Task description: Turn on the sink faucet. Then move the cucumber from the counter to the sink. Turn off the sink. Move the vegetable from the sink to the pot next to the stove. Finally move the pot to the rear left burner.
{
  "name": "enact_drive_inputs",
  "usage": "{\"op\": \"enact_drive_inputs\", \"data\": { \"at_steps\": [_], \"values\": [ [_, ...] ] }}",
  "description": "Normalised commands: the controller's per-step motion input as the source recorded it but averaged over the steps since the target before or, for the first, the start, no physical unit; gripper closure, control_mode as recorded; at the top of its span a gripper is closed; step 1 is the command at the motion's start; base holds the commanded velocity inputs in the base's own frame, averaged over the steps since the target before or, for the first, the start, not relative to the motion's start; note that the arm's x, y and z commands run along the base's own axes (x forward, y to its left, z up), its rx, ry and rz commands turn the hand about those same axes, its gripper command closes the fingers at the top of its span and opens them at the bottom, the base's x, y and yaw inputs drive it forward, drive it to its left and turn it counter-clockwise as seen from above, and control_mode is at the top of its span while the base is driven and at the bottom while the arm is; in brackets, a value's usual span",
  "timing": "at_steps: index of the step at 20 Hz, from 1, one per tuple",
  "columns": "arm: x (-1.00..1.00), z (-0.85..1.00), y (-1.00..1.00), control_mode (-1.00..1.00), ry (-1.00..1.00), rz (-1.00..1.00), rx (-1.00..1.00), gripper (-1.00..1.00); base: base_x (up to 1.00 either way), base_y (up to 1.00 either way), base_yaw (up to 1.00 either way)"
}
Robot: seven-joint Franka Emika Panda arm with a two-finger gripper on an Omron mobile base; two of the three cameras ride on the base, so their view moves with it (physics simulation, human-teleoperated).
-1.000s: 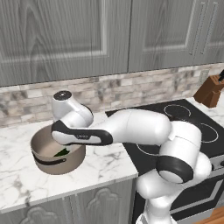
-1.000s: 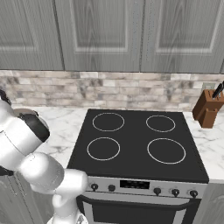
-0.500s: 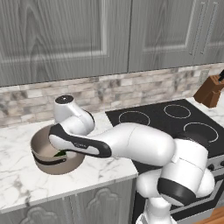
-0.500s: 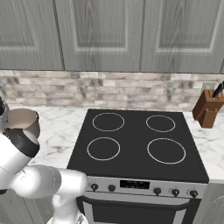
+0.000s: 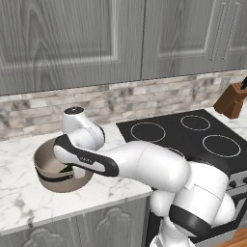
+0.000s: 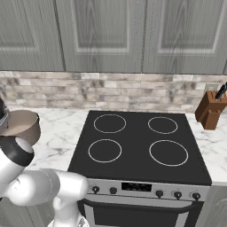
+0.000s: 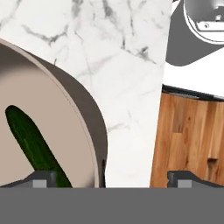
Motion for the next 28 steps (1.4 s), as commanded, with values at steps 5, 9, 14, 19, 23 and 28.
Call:
{"op": "enact_drive_inputs", "data": {
  "at_steps": [5, 9, 14, 19, 23, 28],
  "values": [
    [-0.01, -0.2, 0.0, -1.0, 0.09, 0.0, -0.03, -1.0, 0.0, 0.0, 0.0],
    [0.0, -0.3, 0.0, -1.0, 0.04, 0.0, -0.09, -1.0, 0.0, 0.0, 0.0],
    [0.0, -0.23, 0.0, -1.0, 0.01, 0.0, -0.08, -1.0, 0.0, 0.0, 0.0],
    [0.0, -0.18, 0.0, -1.0, 0.0, 0.0, -0.04, -1.0, 0.0, 0.0, 0.0],
    [-0.02, -0.27, 0.01, -1.0, 0.0, 0.0, -0.01, -1.0, 0.0, 0.0, 0.0],
    [-0.1, -0.23, 0.0, -1.0, 0.0, 0.0, 0.0, 1.0, 0.0, 0.0, 0.0]
  ]
}}
